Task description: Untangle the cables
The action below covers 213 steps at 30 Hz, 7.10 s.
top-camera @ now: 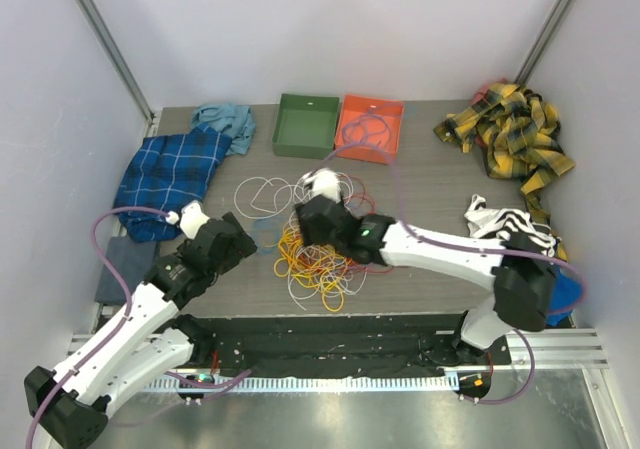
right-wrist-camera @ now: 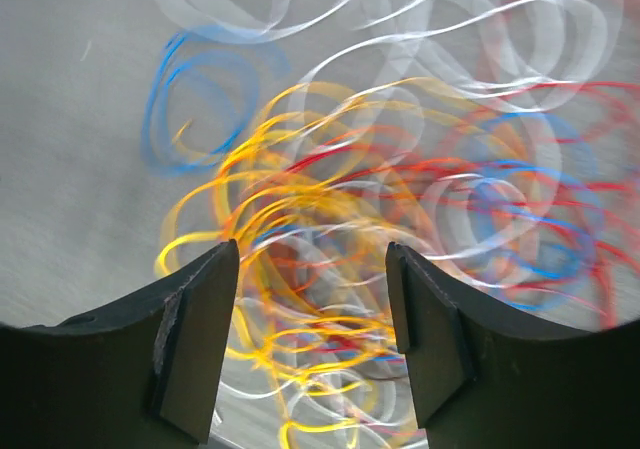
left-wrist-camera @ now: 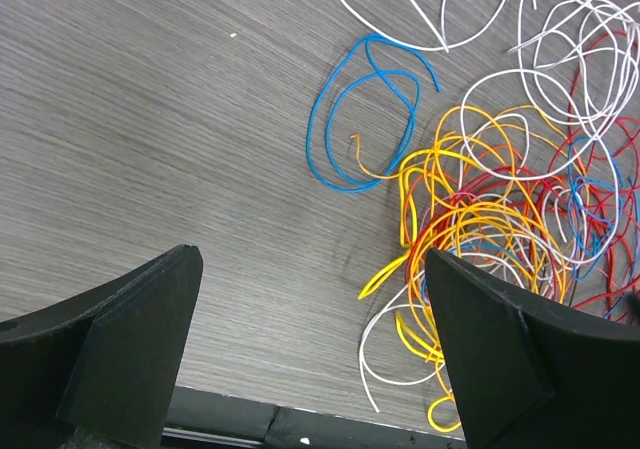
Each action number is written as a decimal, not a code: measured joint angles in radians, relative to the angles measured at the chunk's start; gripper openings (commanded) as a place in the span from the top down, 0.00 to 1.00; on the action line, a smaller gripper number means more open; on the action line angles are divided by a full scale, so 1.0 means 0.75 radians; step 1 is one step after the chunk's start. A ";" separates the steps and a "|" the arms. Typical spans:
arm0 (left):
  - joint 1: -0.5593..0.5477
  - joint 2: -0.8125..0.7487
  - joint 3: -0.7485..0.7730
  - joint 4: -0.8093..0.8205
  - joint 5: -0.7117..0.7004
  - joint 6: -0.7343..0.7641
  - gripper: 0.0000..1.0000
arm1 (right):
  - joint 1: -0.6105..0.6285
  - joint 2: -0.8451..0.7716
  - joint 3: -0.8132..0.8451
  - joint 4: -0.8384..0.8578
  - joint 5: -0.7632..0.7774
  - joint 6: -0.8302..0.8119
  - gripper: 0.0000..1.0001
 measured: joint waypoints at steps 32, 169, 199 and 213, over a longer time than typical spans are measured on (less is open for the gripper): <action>0.000 0.196 -0.027 0.123 0.091 0.026 0.00 | -0.822 0.360 -0.004 0.121 -0.159 0.181 0.52; -0.167 0.925 1.260 0.656 0.329 0.879 1.00 | -0.638 -0.389 0.320 -0.034 -0.646 0.182 0.99; -0.026 0.791 0.780 0.884 0.562 0.776 0.25 | -0.489 -0.264 0.316 0.002 -0.561 0.066 0.99; -0.035 0.524 0.428 1.096 0.710 0.702 0.00 | -0.492 -0.323 0.329 -0.082 -0.525 0.055 0.99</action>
